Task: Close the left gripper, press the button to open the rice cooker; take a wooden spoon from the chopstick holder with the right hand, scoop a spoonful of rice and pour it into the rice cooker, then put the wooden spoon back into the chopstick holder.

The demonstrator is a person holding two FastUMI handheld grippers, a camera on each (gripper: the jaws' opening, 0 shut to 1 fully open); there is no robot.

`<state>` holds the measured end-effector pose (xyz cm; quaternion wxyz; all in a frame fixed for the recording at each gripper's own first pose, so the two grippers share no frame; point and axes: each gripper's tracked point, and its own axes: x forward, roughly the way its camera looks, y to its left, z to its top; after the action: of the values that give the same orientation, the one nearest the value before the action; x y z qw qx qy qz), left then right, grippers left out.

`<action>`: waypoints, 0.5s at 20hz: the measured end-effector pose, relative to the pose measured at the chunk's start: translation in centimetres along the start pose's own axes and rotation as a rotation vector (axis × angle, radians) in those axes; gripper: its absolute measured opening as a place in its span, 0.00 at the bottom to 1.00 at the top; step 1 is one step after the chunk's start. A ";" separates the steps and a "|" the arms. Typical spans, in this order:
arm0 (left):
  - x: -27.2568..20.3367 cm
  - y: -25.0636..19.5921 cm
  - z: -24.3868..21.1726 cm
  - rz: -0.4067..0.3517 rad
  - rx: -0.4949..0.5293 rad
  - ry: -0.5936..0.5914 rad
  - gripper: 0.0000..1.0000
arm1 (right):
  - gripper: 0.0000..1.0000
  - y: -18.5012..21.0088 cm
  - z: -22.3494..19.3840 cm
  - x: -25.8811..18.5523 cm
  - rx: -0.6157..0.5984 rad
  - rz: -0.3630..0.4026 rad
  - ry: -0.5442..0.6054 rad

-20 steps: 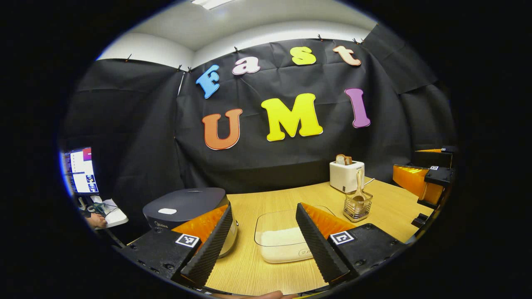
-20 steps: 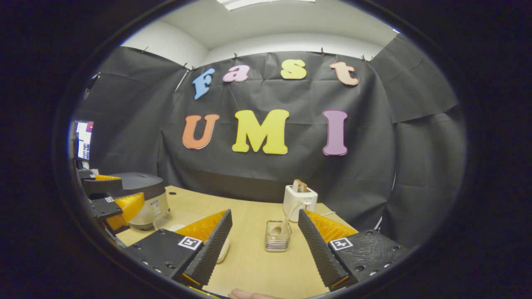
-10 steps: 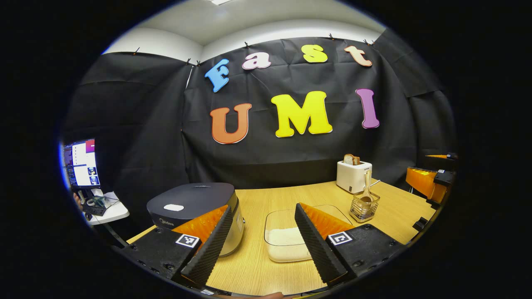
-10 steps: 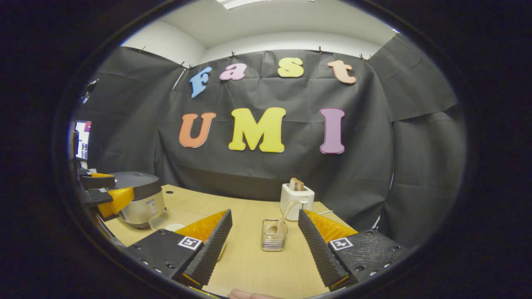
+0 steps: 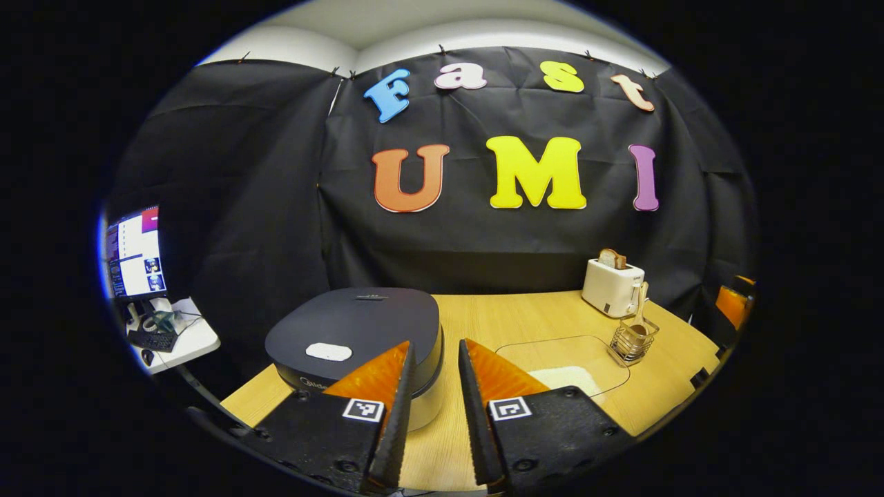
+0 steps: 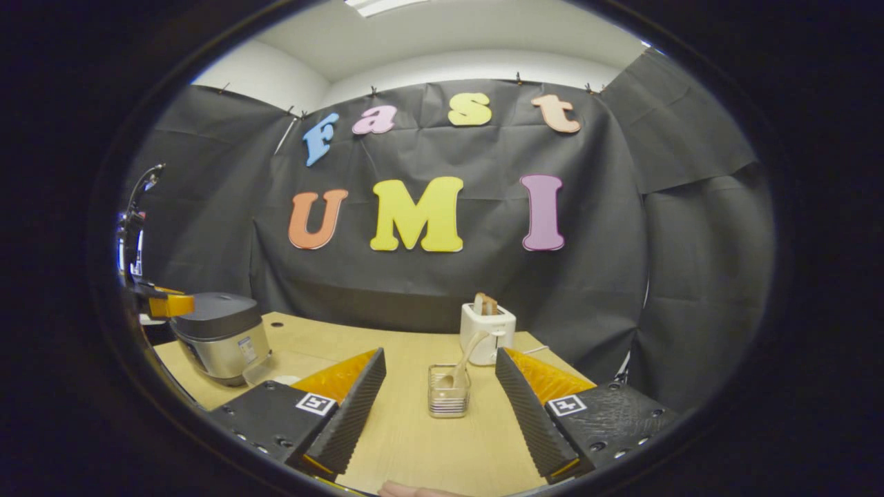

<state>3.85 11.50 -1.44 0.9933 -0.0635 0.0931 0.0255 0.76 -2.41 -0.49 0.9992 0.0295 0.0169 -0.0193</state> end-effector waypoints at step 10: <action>3.5 8.1 -1.3 0.061 0.020 0.233 0.03 | 0.95 -0.9 -0.1 0.1 0.046 0.009 0.026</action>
<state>6.59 19.46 -4.31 0.9751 -0.0531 0.2099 0.0474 0.78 -3.30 -0.61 0.9981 0.0530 0.0292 -0.0147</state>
